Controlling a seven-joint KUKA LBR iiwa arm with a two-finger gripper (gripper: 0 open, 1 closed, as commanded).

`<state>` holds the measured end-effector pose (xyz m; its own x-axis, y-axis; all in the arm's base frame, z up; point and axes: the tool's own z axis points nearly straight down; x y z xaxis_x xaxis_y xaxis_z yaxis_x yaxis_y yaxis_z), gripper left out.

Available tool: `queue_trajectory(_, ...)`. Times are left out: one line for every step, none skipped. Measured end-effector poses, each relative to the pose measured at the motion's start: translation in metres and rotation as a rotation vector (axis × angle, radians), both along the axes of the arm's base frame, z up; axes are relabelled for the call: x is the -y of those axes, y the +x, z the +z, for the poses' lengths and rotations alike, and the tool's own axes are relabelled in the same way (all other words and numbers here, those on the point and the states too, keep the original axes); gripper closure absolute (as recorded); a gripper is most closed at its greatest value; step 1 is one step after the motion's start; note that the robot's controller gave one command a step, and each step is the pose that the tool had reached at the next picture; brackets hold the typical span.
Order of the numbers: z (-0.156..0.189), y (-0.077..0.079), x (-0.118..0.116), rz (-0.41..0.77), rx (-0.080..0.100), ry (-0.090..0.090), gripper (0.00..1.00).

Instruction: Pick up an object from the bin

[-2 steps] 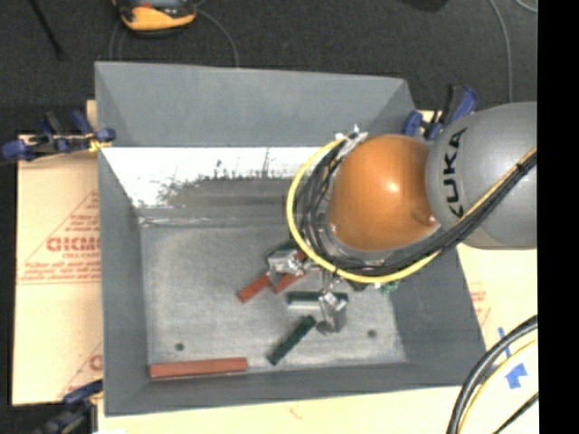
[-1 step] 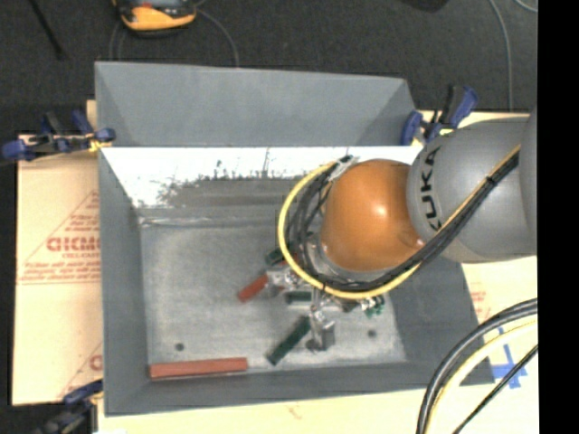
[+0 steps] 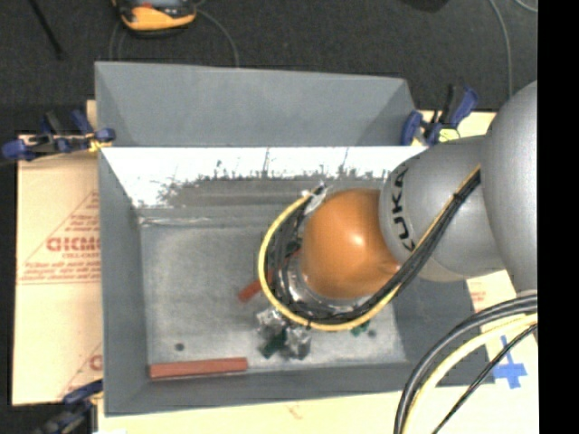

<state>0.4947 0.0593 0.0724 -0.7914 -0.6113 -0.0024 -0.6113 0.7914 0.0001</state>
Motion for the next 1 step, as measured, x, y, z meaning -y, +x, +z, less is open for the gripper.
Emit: queue_trajectory(0.0,0.0,0.0,0.0,0.0,0.0,1.0)
